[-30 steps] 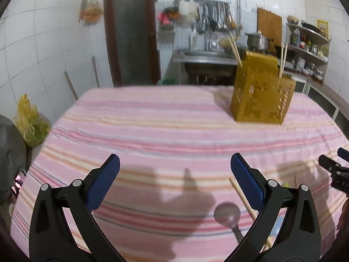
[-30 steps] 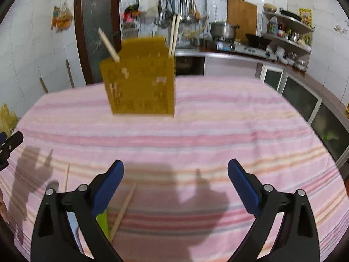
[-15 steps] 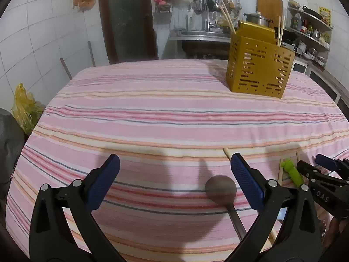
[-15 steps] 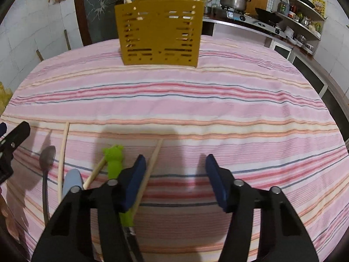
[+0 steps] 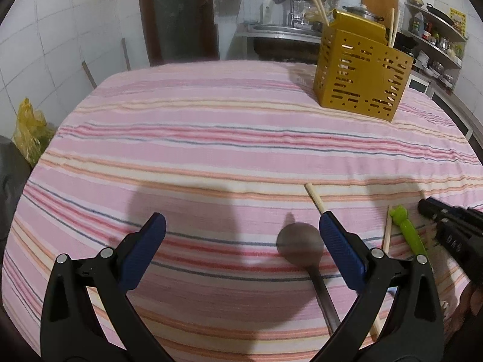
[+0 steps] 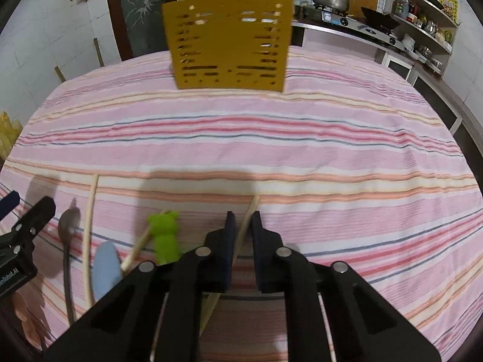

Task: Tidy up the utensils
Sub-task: 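Close the right gripper on a chopstick while the left gripper lowers onto the wooden spoon, then close the left gripper on the wooden spoon and lift it while the right gripper lifts its chopstick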

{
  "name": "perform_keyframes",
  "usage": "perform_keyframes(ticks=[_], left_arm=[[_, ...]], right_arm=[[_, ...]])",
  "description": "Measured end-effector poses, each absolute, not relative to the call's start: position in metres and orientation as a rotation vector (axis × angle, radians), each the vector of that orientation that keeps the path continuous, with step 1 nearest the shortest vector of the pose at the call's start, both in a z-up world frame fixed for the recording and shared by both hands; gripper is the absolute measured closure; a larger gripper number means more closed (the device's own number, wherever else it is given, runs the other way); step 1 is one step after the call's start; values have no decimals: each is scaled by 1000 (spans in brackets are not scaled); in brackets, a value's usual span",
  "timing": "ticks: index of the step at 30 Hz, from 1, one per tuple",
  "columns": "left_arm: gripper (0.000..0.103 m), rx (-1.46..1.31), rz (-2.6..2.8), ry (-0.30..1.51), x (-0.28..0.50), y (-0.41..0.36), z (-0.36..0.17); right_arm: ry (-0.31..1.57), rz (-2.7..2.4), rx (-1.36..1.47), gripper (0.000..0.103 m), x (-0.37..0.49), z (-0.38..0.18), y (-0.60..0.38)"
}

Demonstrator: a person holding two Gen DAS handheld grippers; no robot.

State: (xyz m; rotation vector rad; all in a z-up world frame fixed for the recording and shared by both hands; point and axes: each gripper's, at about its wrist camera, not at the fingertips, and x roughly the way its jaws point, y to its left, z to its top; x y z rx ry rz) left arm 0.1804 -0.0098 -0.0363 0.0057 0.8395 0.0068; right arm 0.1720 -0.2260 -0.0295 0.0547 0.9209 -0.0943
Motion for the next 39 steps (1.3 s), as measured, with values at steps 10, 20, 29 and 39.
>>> perform_keyframes(ticks=[10,20,29,39], left_arm=[[9,-8,-13,897,179,-31,-52],[23,9,21,928,186,-37,-62],[56,30,7,955,187,-54,-58],[69,-15,-9,978,194,-52,-56]], right_arm=[[894,-99,80,93,173,-35,-257],[868,-97,97,92,171,-38,-258],[873,-113,107,92,172,-37,-257],[883,-131,112,93,173,-36,-256]])
